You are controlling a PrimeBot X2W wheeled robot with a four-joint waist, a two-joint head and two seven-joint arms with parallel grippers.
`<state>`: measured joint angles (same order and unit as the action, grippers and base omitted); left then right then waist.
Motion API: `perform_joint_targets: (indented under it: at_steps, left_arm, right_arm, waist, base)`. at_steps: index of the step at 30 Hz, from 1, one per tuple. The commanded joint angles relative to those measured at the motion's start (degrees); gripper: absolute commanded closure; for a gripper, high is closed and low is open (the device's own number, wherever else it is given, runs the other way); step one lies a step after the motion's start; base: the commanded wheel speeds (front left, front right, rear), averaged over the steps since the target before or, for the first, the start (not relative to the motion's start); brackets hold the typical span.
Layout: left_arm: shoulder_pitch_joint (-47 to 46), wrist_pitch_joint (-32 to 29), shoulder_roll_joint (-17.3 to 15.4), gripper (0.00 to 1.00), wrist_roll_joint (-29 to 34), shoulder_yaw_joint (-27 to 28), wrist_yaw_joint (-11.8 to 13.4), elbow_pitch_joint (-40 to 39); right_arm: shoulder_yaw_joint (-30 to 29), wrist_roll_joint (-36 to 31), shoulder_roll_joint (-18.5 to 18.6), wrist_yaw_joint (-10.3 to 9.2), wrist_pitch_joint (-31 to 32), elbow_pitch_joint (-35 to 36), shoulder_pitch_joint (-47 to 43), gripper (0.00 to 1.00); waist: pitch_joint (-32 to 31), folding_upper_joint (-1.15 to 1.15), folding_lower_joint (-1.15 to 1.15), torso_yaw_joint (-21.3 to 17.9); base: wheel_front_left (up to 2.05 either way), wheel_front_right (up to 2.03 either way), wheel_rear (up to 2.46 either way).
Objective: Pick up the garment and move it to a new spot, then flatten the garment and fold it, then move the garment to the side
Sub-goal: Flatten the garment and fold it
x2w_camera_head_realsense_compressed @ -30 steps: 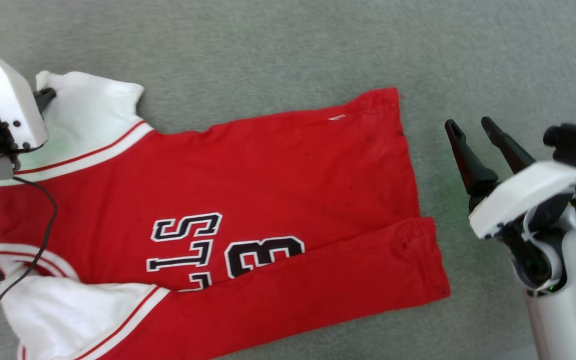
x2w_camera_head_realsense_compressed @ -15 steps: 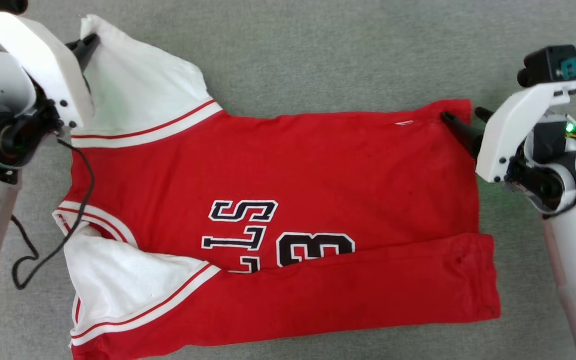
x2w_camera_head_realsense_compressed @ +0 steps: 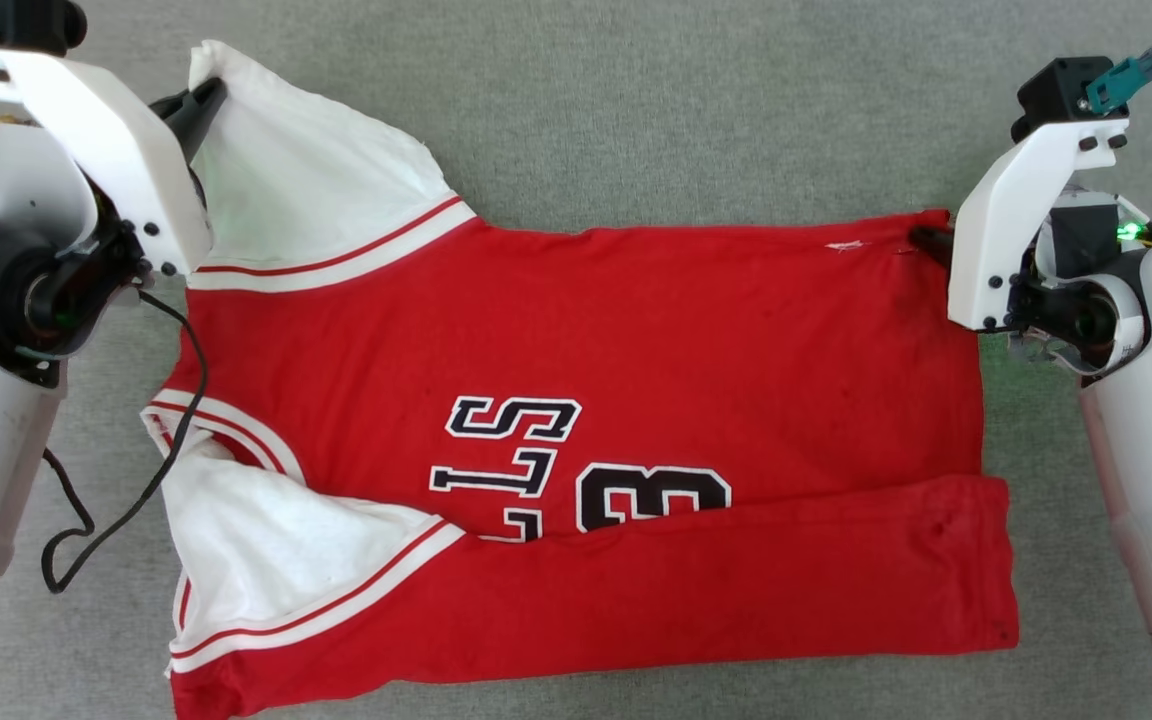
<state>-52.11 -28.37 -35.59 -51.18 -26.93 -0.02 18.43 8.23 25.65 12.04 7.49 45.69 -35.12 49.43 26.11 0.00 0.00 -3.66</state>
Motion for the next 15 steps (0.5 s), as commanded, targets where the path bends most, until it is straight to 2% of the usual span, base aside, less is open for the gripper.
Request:
perform_joint_targets:
  at_steps: [1,8,15]
  left_arm:
    - [0.6,0.7,0.0,1.00,-0.3,0.5,-0.2,0.1]
    - [6.6,5.0,-0.5,1.00,-2.2,2.5,0.3,-0.9]
    - [20.2,9.2,-1.7,1.00,-5.8,5.6,3.3,-5.8]
  right_arm:
    - [0.5,-0.2,-0.3,0.00,-0.4,-0.3,-1.2,1.00]
    - [-0.8,0.6,1.9,-0.01,-5.1,6.5,-5.2,1.00]
    - [-2.4,1.2,3.5,-0.01,-6.4,14.9,-16.8,1.00]
  waist:
    - [-1.3,0.00,0.00,0.1]
    - [-7.7,0.00,0.00,0.4]
    - [-13.5,0.00,0.00,1.1]
  base:
    - [0.00,0.00,0.00]
    - [0.00,0.00,0.00]
    - [0.00,0.00,0.00]
